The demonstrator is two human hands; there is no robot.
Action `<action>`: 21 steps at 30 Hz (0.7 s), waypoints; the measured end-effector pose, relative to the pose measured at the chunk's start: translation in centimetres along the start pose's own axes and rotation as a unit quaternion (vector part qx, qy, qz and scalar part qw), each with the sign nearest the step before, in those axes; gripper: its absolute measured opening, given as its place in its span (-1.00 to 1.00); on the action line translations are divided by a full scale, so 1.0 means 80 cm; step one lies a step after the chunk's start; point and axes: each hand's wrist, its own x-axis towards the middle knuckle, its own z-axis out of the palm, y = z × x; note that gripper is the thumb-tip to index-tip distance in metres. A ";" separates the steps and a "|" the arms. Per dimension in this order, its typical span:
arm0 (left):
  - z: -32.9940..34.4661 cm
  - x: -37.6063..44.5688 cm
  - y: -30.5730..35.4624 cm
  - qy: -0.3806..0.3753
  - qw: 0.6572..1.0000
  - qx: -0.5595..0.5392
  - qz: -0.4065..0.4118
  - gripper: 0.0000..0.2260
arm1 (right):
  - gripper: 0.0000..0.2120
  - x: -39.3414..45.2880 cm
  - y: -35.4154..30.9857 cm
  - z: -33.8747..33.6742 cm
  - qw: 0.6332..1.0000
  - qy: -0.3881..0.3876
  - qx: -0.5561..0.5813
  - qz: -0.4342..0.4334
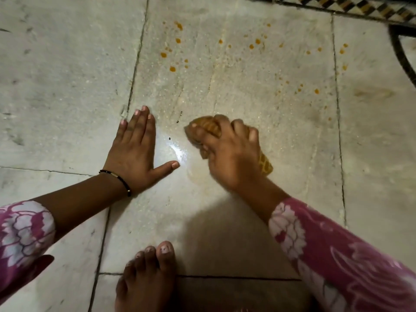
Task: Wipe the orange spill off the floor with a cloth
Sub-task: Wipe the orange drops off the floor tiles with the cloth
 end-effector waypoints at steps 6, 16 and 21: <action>0.000 -0.001 0.001 0.001 1.000 -0.005 -0.004 -0.02 | -0.54 -0.028 0.115 -0.023 0.992 0.022 -0.002 0.126; 0.001 0.001 -0.002 0.001 1.000 -0.013 -0.005 -0.01 | -0.38 -0.039 -0.022 0.014 1.000 0.019 -0.011 -0.009; -0.001 0.001 -0.002 0.000 1.000 -0.019 -0.007 0.00 | -0.51 0.056 0.047 -0.005 1.000 -0.001 -0.008 0.001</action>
